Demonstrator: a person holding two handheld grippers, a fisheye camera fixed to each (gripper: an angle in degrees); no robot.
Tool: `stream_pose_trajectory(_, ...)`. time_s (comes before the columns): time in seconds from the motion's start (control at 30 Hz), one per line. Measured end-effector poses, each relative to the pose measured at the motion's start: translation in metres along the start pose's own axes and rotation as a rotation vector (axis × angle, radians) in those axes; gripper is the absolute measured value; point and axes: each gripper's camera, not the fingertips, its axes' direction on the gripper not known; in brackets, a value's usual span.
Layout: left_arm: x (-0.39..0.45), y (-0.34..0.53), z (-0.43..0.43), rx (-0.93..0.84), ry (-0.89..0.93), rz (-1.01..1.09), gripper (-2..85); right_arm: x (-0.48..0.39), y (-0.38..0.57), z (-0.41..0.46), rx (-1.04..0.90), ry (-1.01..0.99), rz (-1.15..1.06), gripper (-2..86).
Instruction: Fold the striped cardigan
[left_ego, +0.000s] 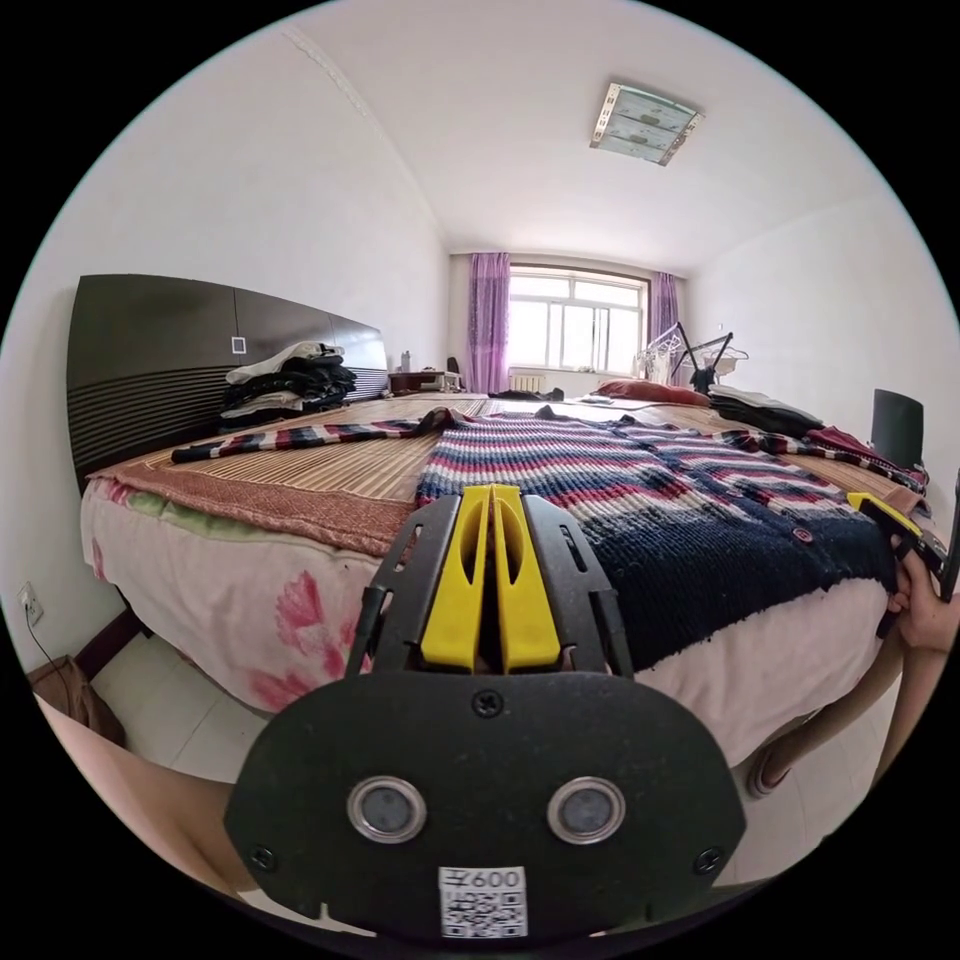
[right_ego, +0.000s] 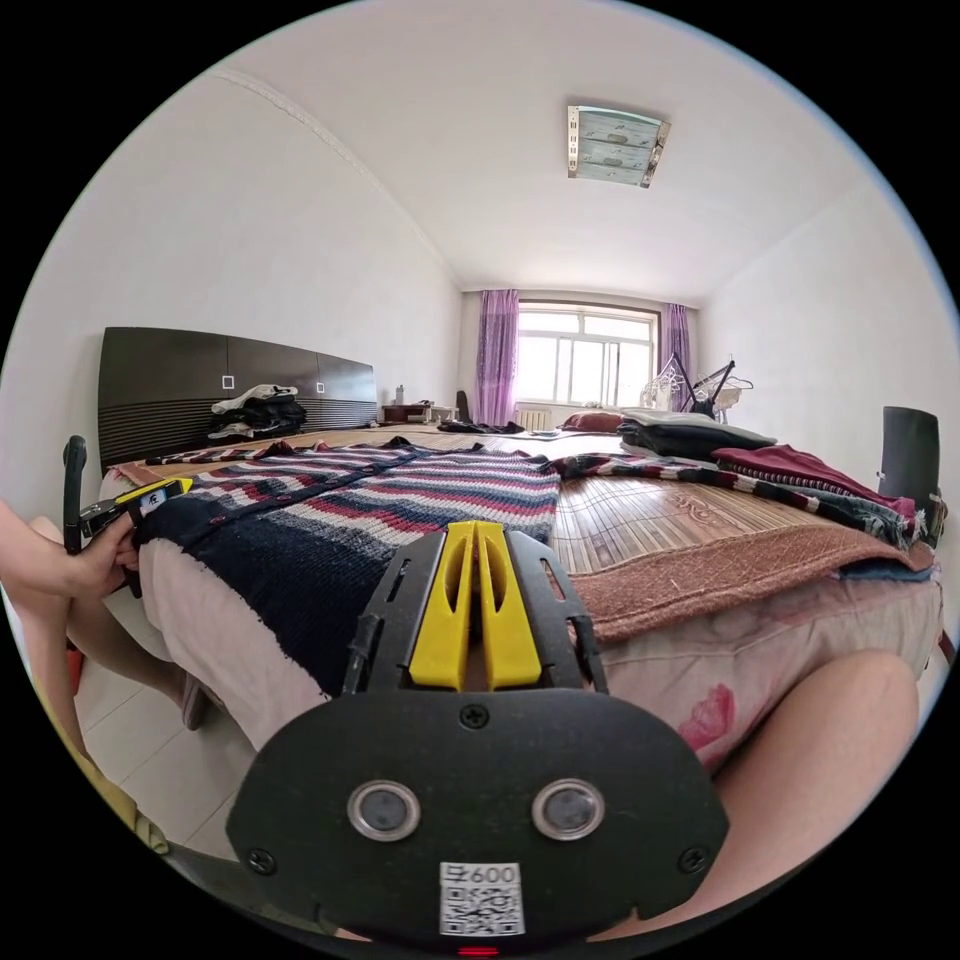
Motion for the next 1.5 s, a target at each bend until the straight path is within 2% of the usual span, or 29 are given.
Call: stream_pose_trajectory(1.5,0.0008,0.003,-0.0046,-0.001,-0.005,-0.016,1.0,0.0002,0.0034,-0.0068,0.005,0.006,0.001,-0.8)
